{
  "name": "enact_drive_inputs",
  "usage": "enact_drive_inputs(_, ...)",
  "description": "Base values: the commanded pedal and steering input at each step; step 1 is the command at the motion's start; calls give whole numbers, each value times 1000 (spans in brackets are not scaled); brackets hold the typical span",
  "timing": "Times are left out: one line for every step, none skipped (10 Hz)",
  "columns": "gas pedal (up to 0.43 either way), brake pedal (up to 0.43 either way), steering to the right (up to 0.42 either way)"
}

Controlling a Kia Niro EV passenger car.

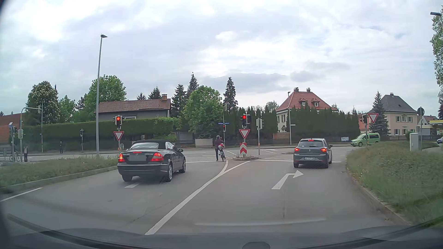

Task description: Follow the waypoints while adhering to traffic rules and regulations

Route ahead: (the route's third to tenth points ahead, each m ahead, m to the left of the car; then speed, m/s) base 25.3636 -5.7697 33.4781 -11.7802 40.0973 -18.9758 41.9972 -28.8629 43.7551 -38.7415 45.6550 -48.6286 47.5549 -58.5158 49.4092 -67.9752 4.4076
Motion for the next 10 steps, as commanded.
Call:
enact_drive_inputs(0,128,80)
enact_drive_inputs(0,140,83)
enact_drive_inputs(0,171,83)
enact_drive_inputs(0,189,84)
enact_drive_inputs(0,195,86)
enact_drive_inputs(0,195,93)
enact_drive_inputs(0,201,102)
enact_drive_inputs(0,207,120)
enact_drive_inputs(0,207,142)
enact_drive_inputs(0,207,155)
